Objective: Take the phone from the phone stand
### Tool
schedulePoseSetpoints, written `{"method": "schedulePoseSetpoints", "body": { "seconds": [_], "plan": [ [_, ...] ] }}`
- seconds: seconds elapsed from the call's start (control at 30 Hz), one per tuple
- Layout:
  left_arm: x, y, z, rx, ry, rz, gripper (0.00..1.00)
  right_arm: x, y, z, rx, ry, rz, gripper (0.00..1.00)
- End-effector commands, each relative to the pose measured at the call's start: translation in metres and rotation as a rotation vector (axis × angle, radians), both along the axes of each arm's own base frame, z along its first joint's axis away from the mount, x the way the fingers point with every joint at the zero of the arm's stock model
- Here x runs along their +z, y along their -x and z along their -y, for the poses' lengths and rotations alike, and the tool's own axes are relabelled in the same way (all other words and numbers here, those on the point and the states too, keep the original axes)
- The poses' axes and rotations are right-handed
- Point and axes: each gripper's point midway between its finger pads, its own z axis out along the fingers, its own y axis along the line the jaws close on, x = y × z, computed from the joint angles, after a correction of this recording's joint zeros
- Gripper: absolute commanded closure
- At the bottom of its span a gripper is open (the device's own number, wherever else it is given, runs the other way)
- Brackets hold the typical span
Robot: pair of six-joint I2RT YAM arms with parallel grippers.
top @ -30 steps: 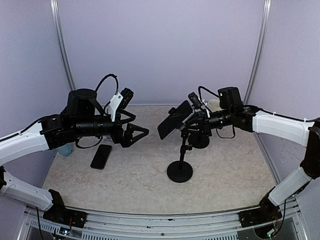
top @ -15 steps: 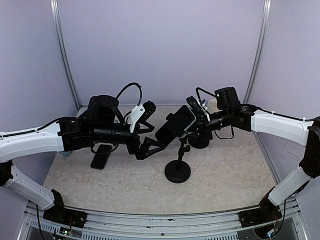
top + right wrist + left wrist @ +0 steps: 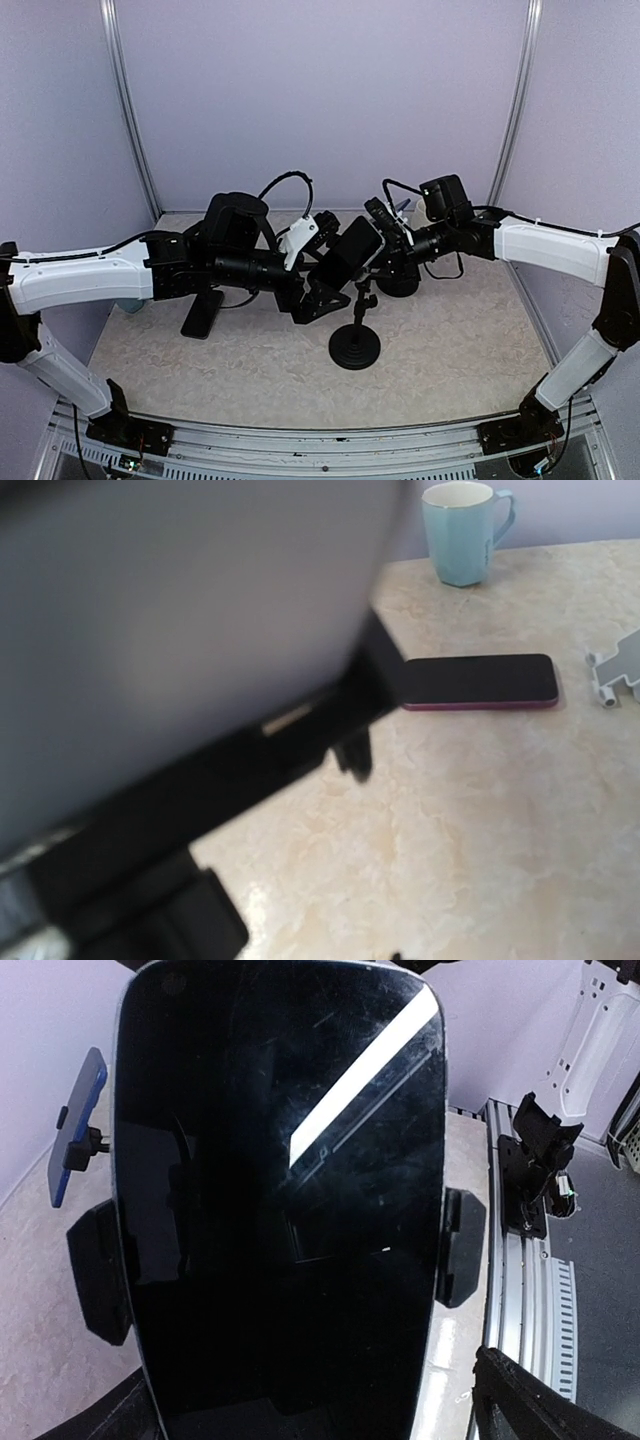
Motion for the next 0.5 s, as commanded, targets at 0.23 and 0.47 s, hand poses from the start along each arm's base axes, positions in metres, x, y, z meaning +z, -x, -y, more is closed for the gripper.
{"method": "schedulePoseSetpoints", "body": {
  "seconds": [0.23, 0.47],
  "plan": [
    [-0.006, 0.002, 0.03, -0.024, -0.058, 0.056, 0.12, 0.039, 0.008, -0.008, 0.078, -0.105, 0.094, 1.0],
    [0.001, -0.008, 0.029, 0.058, -0.017, 0.079, 0.39, 0.042, 0.004, -0.009, 0.057, -0.103, 0.098, 0.99]
  ]
}}
